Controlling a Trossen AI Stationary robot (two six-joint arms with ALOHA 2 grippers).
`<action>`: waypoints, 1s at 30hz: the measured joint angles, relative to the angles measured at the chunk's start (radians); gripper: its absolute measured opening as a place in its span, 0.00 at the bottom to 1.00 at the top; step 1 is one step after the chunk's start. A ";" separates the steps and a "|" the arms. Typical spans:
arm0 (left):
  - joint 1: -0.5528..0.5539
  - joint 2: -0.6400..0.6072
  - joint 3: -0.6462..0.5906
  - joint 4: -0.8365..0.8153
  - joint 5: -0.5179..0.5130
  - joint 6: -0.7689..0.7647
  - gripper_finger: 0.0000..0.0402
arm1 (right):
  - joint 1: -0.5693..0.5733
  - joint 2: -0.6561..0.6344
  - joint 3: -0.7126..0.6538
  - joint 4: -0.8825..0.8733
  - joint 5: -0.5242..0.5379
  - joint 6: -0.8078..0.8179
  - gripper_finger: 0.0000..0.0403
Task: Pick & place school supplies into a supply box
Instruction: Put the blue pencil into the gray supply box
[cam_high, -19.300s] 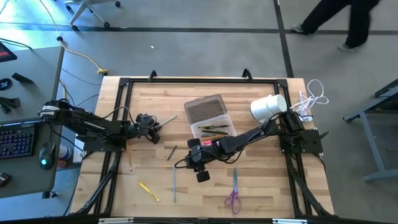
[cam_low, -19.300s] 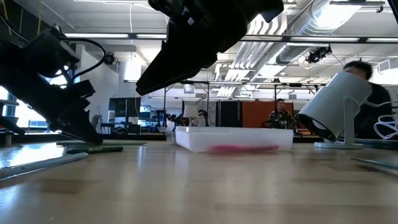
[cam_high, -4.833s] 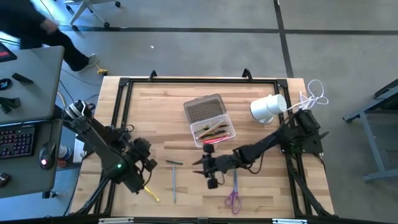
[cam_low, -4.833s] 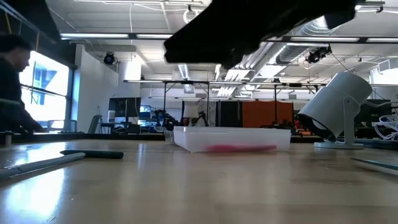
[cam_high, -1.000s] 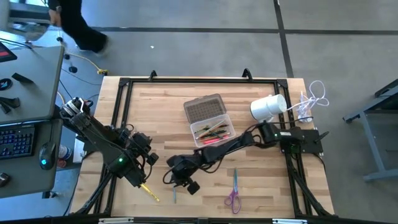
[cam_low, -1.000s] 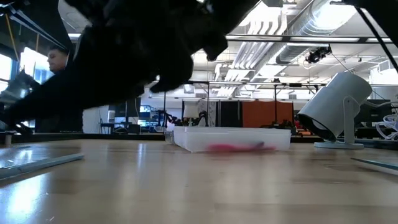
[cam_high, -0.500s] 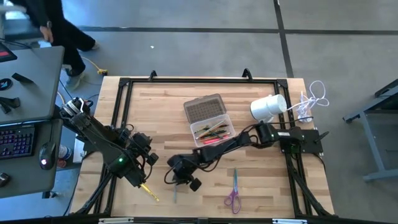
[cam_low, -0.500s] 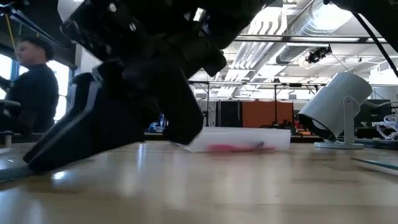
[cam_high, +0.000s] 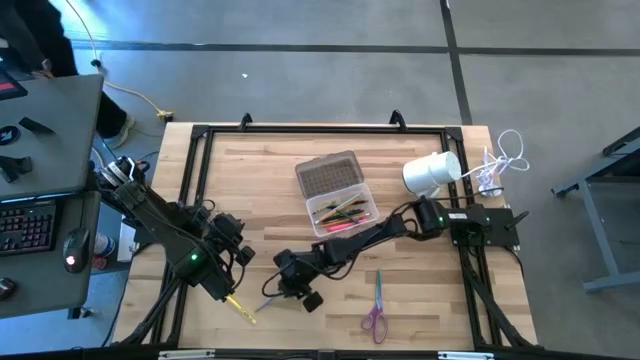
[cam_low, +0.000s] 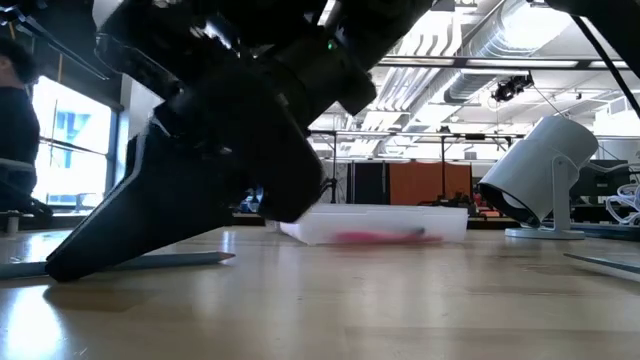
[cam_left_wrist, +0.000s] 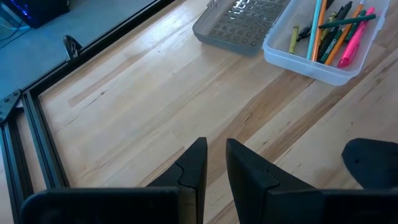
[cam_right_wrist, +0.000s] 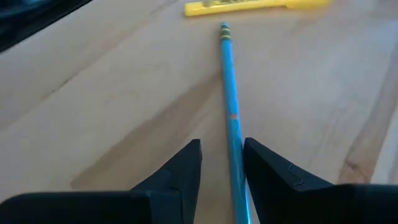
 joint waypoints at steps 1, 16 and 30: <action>0.000 0.000 0.000 0.000 0.000 0.000 0.24 | 0.006 0.000 0.000 -0.001 0.029 0.041 0.27; 0.000 0.000 0.000 0.000 0.003 0.000 0.24 | 0.052 0.031 0.001 -0.025 0.219 0.135 0.02; 0.000 0.000 0.000 0.001 0.004 0.000 0.24 | 0.059 -0.236 -0.006 -0.461 0.577 0.225 0.01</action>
